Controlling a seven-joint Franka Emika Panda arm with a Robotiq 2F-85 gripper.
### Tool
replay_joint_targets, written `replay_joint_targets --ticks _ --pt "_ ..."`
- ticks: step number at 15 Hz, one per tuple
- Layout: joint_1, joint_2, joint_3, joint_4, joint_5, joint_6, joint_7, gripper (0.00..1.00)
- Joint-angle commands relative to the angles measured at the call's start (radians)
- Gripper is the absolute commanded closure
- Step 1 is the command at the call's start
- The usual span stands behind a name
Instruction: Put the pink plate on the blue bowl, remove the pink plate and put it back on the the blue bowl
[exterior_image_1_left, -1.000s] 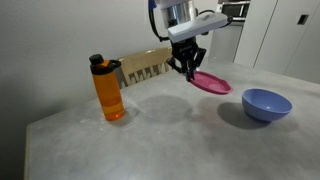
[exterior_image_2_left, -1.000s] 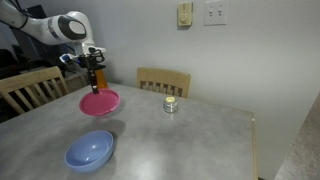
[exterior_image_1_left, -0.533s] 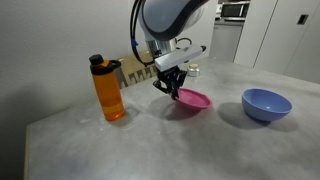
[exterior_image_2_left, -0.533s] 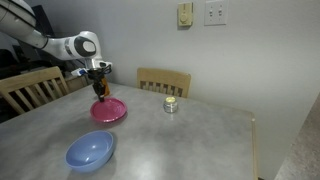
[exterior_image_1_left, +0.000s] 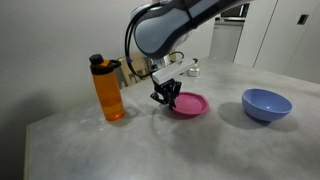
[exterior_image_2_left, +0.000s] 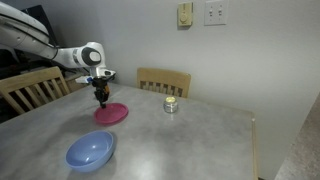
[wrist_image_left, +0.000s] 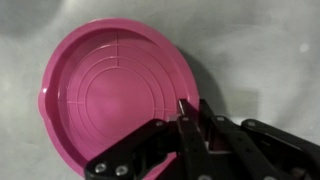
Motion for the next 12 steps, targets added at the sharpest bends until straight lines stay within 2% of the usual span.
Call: replay_joint_targets --ticks 1,5,9,12 --pt "0.007 0.055 -0.006 0.110 0.017 -0.074 -0.054 0.56" --pt "0.012 0.058 -0.011 0.142 0.013 -0.078 -0.060 0.28" --pt "0.000 0.014 0.000 0.109 0.003 -0.026 -0.029 0.02" --pt "-0.018 -0.069 0.011 0.027 0.025 0.066 -0.005 0.00"
